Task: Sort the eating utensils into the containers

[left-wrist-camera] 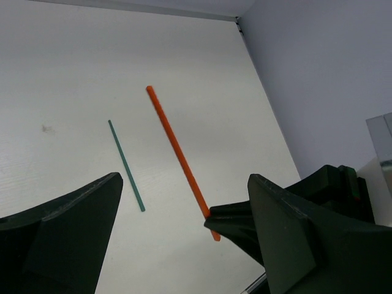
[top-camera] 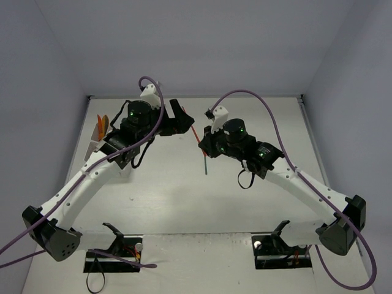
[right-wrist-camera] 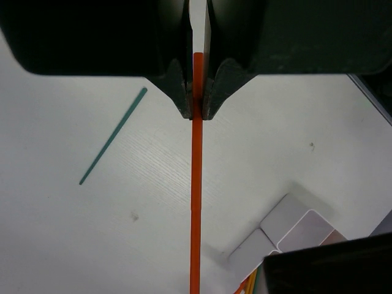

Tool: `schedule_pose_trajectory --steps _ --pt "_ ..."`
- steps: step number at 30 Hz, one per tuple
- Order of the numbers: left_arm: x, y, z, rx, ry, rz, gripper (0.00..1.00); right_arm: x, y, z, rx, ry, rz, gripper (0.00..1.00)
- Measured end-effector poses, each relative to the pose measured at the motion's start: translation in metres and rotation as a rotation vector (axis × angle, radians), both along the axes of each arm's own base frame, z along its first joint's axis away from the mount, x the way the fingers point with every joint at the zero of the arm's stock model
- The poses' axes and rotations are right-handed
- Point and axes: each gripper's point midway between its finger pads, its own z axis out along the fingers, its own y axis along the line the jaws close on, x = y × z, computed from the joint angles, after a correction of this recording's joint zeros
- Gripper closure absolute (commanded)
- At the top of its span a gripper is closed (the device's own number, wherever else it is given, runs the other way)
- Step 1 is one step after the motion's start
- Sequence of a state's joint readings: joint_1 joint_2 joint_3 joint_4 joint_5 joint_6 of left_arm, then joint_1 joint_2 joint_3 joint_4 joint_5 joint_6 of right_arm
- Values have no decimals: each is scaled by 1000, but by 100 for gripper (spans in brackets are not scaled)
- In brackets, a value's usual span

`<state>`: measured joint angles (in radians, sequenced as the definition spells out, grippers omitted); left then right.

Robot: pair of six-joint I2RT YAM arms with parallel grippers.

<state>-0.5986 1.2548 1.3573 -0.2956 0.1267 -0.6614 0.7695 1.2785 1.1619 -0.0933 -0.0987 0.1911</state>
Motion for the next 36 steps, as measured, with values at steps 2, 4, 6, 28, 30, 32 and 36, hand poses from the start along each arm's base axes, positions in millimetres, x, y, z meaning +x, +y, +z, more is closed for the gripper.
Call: schedule_pose_trajectory --steps 2,4,6,28,30,32,36 --pt "1 -7 1 -5 -4 -6 27 -2 3 1 7 2 16 100" --pt "2 -11 -1 -5 -2 -6 33 -4 5 2 12 3 26 100" --pt "4 -16 -3 -6 0 -6 40 -5 6 2 17 4 35 100" --pt "18 -31 -8 -7 -19 32 100 -7 9 23 77 -40 52 30" --pt "20 -22 -7 35 -48 57 100 -6 9 23 80 -36 39 27" --pt "20 -8 -6 89 -76 92 100 -4 7 21 75 -37 24 26" --pt "22 35 -1 275 -180 193 100 0 2 13 61 -34 -11 25"
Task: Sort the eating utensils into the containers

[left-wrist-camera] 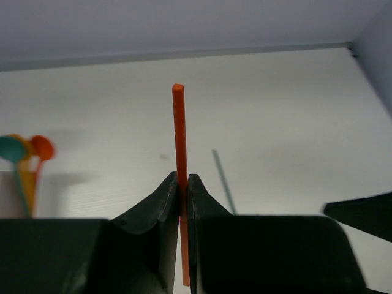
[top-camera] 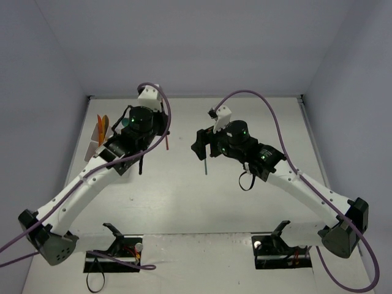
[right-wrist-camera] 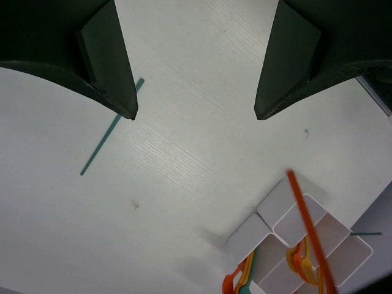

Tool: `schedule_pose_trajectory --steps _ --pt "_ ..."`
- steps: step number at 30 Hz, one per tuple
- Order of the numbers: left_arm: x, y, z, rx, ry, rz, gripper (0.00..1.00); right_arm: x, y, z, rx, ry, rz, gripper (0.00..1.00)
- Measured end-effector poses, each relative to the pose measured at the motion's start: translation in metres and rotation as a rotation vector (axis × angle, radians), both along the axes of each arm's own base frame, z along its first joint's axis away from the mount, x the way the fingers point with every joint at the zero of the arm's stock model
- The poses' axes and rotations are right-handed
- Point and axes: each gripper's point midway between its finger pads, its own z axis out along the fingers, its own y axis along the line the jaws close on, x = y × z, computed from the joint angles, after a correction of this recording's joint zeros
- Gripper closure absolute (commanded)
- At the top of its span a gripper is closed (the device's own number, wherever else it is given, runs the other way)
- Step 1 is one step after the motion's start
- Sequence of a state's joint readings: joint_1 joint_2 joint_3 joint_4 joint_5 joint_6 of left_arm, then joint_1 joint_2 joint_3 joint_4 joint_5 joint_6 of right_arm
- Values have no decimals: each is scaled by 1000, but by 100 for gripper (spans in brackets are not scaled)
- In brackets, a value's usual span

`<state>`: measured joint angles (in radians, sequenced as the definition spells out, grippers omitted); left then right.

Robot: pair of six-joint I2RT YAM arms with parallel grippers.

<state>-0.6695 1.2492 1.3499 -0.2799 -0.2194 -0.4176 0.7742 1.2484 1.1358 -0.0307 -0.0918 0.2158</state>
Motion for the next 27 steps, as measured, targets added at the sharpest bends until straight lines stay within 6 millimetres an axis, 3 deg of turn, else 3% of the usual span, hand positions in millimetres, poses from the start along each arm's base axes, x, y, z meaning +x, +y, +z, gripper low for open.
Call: schedule_pose_trajectory --steps 3,6,9,12,15,20,27 --pt "5 51 -2 164 -53 122 100 1 -4 -12 -21 17 -20 25" --pt "19 118 -12 300 -47 277 100 0 -9 -25 -40 37 -37 25" --pt "29 191 -30 415 0 454 100 1 -13 -35 -54 54 -55 25" --pt "29 243 -56 501 68 555 100 3 -17 -38 -60 60 -66 25" --pt "33 274 -75 543 125 597 100 5 -19 -40 -63 62 -75 25" --pt "52 309 -94 557 146 651 100 5 -26 -53 -82 82 -87 25" --pt "58 319 -144 585 210 643 100 7 -33 -63 -96 101 -107 28"
